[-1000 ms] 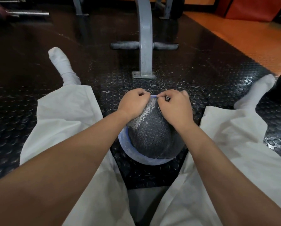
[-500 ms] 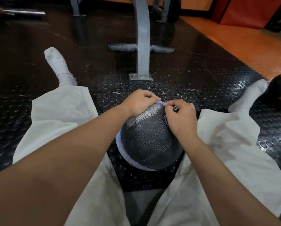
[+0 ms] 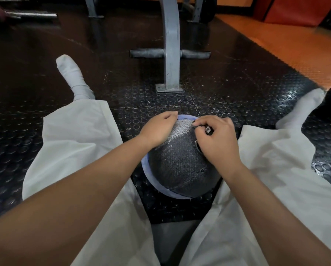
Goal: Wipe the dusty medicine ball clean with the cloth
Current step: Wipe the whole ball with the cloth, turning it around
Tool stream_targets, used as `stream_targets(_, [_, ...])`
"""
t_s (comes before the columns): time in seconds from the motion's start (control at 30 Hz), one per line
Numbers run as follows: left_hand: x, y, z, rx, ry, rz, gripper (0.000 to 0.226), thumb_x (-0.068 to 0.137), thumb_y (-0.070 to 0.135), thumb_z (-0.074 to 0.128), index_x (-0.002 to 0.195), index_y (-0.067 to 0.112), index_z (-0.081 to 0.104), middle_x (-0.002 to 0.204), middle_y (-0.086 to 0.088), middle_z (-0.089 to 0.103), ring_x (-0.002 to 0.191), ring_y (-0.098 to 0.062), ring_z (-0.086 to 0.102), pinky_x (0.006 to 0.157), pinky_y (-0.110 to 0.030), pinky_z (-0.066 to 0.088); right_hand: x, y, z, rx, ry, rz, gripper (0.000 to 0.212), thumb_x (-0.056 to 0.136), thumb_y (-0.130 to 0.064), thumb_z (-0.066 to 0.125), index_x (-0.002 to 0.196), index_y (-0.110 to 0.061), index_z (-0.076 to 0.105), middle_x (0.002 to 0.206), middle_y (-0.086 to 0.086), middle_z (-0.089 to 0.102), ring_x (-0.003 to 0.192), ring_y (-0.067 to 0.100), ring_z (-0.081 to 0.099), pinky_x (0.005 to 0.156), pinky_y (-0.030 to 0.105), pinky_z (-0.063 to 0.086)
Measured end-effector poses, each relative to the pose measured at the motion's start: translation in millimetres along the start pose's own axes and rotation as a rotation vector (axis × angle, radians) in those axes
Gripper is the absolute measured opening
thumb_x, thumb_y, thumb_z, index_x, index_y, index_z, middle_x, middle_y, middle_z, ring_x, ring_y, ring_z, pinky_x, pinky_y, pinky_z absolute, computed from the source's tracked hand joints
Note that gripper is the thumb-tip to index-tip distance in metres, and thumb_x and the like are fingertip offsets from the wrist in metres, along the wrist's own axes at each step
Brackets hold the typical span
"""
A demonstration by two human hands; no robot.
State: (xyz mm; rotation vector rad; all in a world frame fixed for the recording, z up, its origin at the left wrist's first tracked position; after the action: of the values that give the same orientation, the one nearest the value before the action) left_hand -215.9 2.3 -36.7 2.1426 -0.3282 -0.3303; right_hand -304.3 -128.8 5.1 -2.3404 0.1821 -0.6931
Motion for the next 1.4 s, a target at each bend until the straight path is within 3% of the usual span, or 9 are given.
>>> stream_targets(0.17, [-1, 1, 3, -0.025, 0.041, 0.005, 0.038, 0.104, 0.033, 0.033, 0.135, 0.028, 0.055, 0.144, 0.008, 0.050, 0.129, -0.012, 0.046, 0.107, -0.032, 0.034, 12, -8, 9, -0.110, -0.096, 0.021, 0.019, 0.085, -0.017, 0.055, 0.090, -0.023, 0.073, 0.101, -0.011, 0.069, 0.101, 0.022, 0.046, 0.081, 0.024, 0.032])
stream_targets(0.33, [4, -4, -5, -0.064, 0.092, -0.005, 0.035, 0.100, 0.031, 0.039, 0.126, 0.029, 0.063, 0.128, 0.010, 0.061, 0.095, -0.002, 0.052, 0.078, -0.023, 0.039, 16, -15, 16, -0.111, -0.203, -0.027, 0.022, 0.086, -0.019, 0.055, 0.097, -0.024, 0.074, 0.104, -0.013, 0.068, 0.102, 0.019, 0.044, 0.090, 0.031, 0.039])
stream_targets(0.53, [4, -4, -3, -0.068, 0.093, -0.022, 0.033, 0.100, 0.033, 0.040, 0.122, 0.030, 0.065, 0.098, 0.021, 0.061, 0.077, 0.003, 0.052, 0.069, -0.016, 0.038, 4, 7, -5, -0.005, -0.068, 0.096, 0.021, 0.085, -0.013, 0.056, 0.087, -0.025, 0.073, 0.097, -0.014, 0.067, 0.099, 0.013, 0.043, 0.083, 0.017, 0.028])
stream_targets(0.7, [1, -1, -1, -0.083, 0.141, -0.028, 0.030, 0.097, 0.032, 0.044, 0.114, 0.030, 0.069, 0.114, 0.013, 0.066, 0.101, -0.009, 0.058, 0.090, -0.029, 0.045, 11, -14, 7, -0.120, -0.091, -0.026, 0.021, 0.084, -0.016, 0.055, 0.084, -0.020, 0.076, 0.094, -0.011, 0.071, 0.095, 0.019, 0.048, 0.082, 0.028, 0.037])
stream_targets(0.8, [0, 0, -1, -0.132, 0.122, -0.009, 0.027, 0.096, 0.030, 0.046, 0.104, 0.031, 0.072, 0.108, 0.011, 0.069, 0.102, -0.012, 0.061, 0.095, -0.037, 0.047, 19, -31, 26, -0.267, -0.214, -0.096, 0.027, 0.086, -0.022, 0.049, 0.092, -0.019, 0.075, 0.098, -0.008, 0.071, 0.098, 0.022, 0.046, 0.084, 0.038, 0.045])
stream_targets(0.9, [1, -1, -3, -0.142, 0.106, -0.014, 0.026, 0.097, 0.028, 0.045, 0.100, 0.031, 0.070, 0.099, 0.012, 0.065, 0.099, -0.012, 0.060, 0.093, -0.036, 0.046, 21, -27, 23, -0.247, -0.243, -0.071, 0.027, 0.088, -0.023, 0.049, 0.094, -0.020, 0.075, 0.100, -0.007, 0.070, 0.100, 0.022, 0.044, 0.087, 0.037, 0.044])
stream_targets(1.07, [3, -5, -3, -0.114, 0.118, -0.037, 0.032, 0.099, 0.033, 0.042, 0.118, 0.029, 0.068, 0.109, 0.015, 0.063, 0.099, -0.007, 0.056, 0.086, -0.028, 0.042, 11, 5, -9, -0.018, -0.133, 0.099, 0.024, 0.086, -0.014, 0.054, 0.086, -0.023, 0.076, 0.090, -0.017, 0.066, 0.103, 0.016, 0.050, 0.088, 0.019, 0.032])
stream_targets(1.33, [6, -2, -1, -0.097, 0.115, -0.025, 0.023, 0.095, 0.030, 0.043, 0.087, 0.026, 0.064, 0.091, 0.005, 0.060, 0.087, -0.016, 0.052, 0.090, -0.043, 0.046, 27, -24, 29, -0.225, -0.259, -0.066, 0.029, 0.089, -0.023, 0.048, 0.085, -0.018, 0.075, 0.099, -0.010, 0.070, 0.097, 0.021, 0.044, 0.085, 0.040, 0.044])
stream_targets(1.4, [8, -4, -2, -0.099, 0.096, -0.033, 0.025, 0.095, 0.029, 0.043, 0.090, 0.023, 0.067, 0.094, 0.004, 0.060, 0.089, -0.017, 0.052, 0.087, -0.040, 0.044, 30, -24, 30, -0.210, -0.302, -0.052, 0.029, 0.090, -0.026, 0.047, 0.092, -0.019, 0.075, 0.102, -0.011, 0.069, 0.099, 0.020, 0.042, 0.089, 0.040, 0.044])
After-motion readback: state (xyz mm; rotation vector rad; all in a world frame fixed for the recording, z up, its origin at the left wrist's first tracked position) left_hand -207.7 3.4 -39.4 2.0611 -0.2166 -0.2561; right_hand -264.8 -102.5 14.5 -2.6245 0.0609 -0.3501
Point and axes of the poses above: each hand's wrist, its own x-axis towards the middle knuckle, its own z-axis out of the palm, y = z × x, the point moved 7 cm from there along x, towards the middle knuckle
